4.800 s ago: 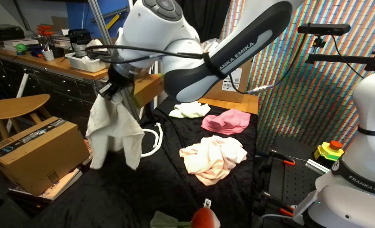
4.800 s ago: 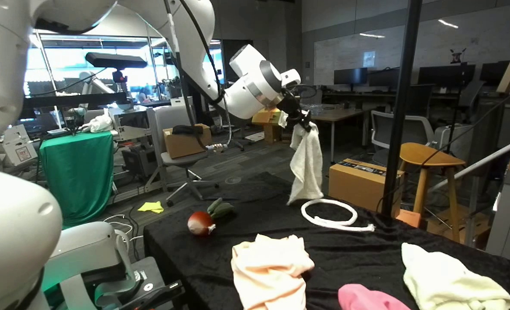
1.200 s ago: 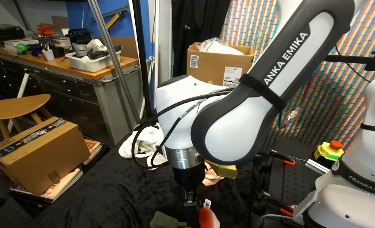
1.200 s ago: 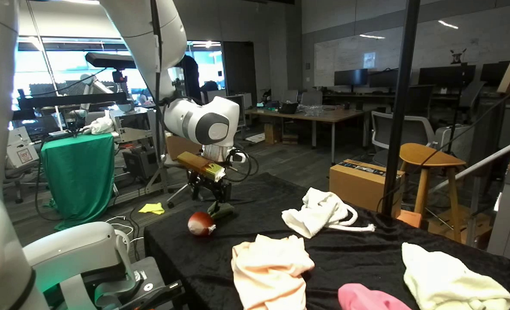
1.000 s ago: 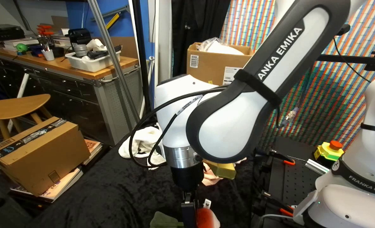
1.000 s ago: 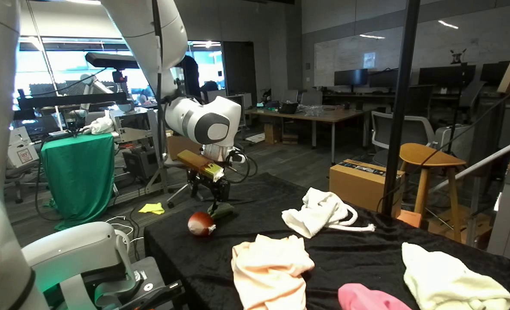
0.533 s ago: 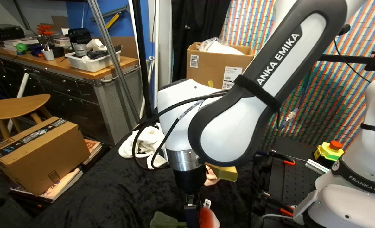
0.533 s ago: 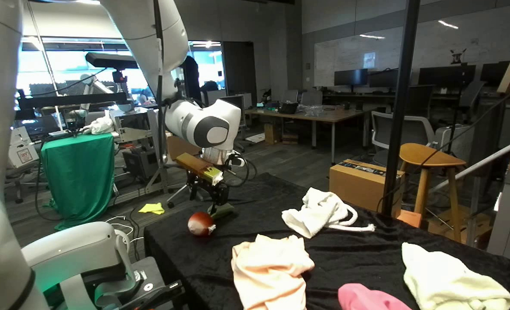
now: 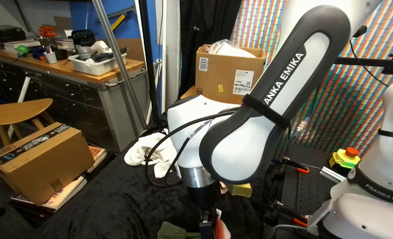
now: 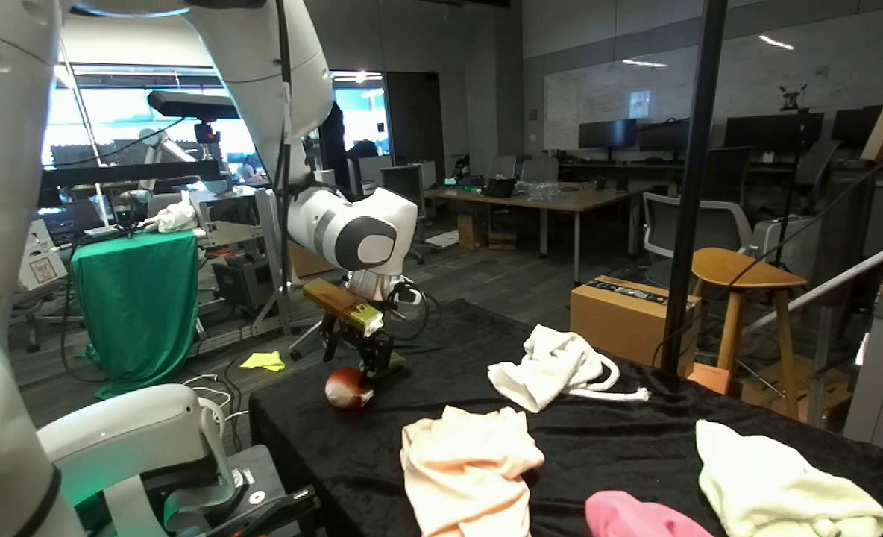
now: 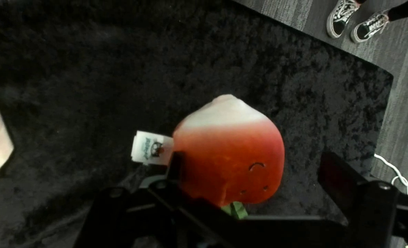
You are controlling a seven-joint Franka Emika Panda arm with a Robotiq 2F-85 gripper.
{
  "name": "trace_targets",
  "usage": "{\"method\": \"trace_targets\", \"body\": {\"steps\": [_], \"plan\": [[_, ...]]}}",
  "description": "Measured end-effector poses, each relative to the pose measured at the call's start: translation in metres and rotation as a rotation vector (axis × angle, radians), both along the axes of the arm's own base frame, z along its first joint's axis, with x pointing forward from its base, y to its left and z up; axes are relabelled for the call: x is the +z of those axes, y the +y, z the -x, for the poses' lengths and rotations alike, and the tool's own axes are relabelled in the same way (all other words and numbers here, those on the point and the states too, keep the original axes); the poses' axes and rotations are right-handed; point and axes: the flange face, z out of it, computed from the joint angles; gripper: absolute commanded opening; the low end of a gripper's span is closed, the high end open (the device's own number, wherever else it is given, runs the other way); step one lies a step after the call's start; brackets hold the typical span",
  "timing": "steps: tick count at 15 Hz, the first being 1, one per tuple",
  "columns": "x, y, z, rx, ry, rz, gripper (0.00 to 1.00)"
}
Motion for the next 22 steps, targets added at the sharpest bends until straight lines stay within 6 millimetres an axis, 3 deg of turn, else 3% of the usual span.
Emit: {"method": "trace_targets", "body": {"steps": [7,8,9,17,18,22], "plan": [[-0.017,-0.002,0.004,0.010,0.003,0.008,1.00],[-0.018,-0.003,0.003,0.017,-0.009,0.009,0.75],[-0.019,-0.004,0.003,0.025,-0.023,0.012,0.74],[-0.020,-0.006,0.003,0.053,-0.050,0.015,0.14],[-0.020,-0.006,0.002,0.059,-0.048,0.012,0.09],[-0.005,-0.009,-0.010,0.077,-0.075,-0.016,0.10]]}}
